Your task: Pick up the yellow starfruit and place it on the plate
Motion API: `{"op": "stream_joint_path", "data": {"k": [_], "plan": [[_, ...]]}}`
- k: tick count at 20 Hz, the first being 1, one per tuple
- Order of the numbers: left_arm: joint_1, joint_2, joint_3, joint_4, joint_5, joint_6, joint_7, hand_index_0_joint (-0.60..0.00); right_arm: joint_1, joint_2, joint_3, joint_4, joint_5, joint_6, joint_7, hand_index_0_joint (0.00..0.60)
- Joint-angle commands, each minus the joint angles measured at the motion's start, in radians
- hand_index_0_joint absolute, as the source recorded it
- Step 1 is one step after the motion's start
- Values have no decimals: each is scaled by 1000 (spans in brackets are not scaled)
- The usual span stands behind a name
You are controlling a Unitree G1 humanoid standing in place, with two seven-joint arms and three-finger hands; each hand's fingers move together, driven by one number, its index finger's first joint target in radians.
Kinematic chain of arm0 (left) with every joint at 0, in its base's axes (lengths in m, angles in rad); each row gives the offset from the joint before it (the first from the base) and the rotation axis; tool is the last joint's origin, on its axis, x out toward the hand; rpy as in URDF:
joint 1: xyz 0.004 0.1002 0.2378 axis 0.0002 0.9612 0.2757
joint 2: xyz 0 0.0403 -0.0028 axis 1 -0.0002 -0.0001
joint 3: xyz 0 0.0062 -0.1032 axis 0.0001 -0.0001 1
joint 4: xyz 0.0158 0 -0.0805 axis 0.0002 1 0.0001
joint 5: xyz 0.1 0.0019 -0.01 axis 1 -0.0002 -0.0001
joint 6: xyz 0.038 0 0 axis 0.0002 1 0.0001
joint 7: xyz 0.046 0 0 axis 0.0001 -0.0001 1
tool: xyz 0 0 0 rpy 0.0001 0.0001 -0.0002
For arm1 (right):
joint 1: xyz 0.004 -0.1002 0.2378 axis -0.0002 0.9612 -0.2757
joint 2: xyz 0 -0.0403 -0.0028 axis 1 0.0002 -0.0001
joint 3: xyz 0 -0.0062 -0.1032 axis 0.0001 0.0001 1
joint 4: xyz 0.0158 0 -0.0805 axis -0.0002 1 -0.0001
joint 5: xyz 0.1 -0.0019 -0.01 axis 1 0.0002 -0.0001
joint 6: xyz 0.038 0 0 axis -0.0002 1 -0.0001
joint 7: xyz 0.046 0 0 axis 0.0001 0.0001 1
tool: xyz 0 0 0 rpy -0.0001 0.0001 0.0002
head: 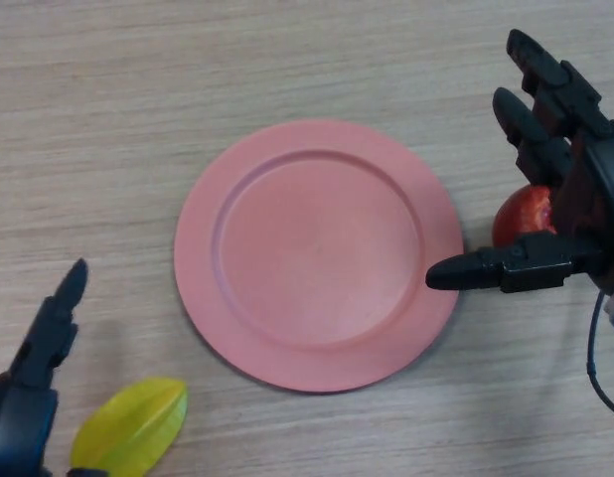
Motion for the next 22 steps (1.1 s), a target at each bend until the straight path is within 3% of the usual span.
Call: {"op": "stream_joint_path", "data": {"k": [1,2,3,4,7,8,13,16,17,18,19,22], "plan": [[14,17,23,-38,49,-11,-49,0,-38,-23,-25,-56,23,-111,-17,0],[13,17,23,-41,52,13,-68,0,-39,-26,-24,-53,14,-113,-14,0],[9,17,23,-43,54,26,-76,-51,-40,-28,-25,-51,7,-115,-12,0],[8,17,22,-41,58,30,-78,-150,-40,-29,-25,-49,5,-116,-10,0],[0,17,11,-31,82,85,-128,-550,-44,-29,-31,-38,-4,-118,-7,0],[-2,17,11,-34,82,110,-149,-600,-45,-28,-33,-40,-2,-114,-9,0],[-7,17,14,-66,87,147,-178,-600,-37,-26,-29,-46,-3,-117,-14,0],[-29,17,7,-143,81,208,-243,-600,-35,-21,-29,-58,4,-112,-21,0],[-35,18,6,-165,81,226,-263,-600,-31,-20,-29,-64,10,-106,-23,96],[-37,23,8,-183,83,232,-293,-600,-30,-20,-28,-68,9,-102,-25,97],[-48,25,18,-225,79,259,-356,-600,-24,-21,-27,-78,5,-102,-28,9],[-86,18,31,-336,46,386,-420,-600,-27,-21,-32,-100,21,-83,-34,0]]}}
